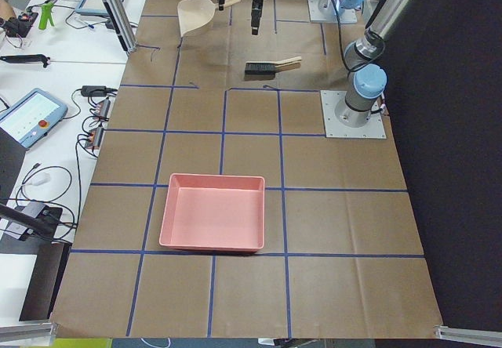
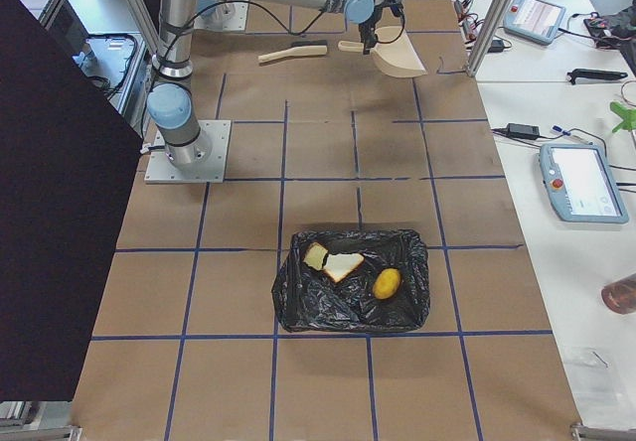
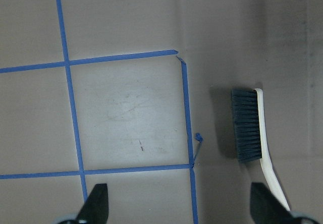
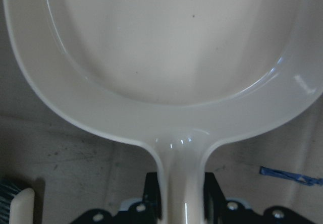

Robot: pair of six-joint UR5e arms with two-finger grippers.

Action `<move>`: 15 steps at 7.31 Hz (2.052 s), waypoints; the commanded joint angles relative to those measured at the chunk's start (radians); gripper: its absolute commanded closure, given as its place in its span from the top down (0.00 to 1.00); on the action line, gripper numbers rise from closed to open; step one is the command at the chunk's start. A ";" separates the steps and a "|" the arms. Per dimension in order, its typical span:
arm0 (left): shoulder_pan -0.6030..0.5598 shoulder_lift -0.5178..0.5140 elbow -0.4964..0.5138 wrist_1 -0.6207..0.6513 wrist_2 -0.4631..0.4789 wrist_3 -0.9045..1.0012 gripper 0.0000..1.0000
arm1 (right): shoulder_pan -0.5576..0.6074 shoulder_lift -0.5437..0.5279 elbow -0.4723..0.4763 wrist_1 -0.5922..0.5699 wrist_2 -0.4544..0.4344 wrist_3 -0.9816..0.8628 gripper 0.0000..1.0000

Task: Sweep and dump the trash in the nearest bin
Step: 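Bring the empty dustpan back over the table with the right gripper, then lower the dustpan onto the table with the right gripper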

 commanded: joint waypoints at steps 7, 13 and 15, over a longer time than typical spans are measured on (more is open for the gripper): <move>0.001 -0.006 0.000 -0.003 -0.001 0.000 1.00 | 0.052 0.122 -0.005 -0.059 -0.013 0.160 0.05; 0.000 -0.006 0.000 -0.003 0.001 0.000 1.00 | 0.052 0.132 -0.009 -0.099 -0.003 0.158 0.14; 0.001 -0.006 0.000 -0.003 0.001 0.000 1.00 | 0.052 0.135 -0.015 -0.097 0.003 0.168 0.59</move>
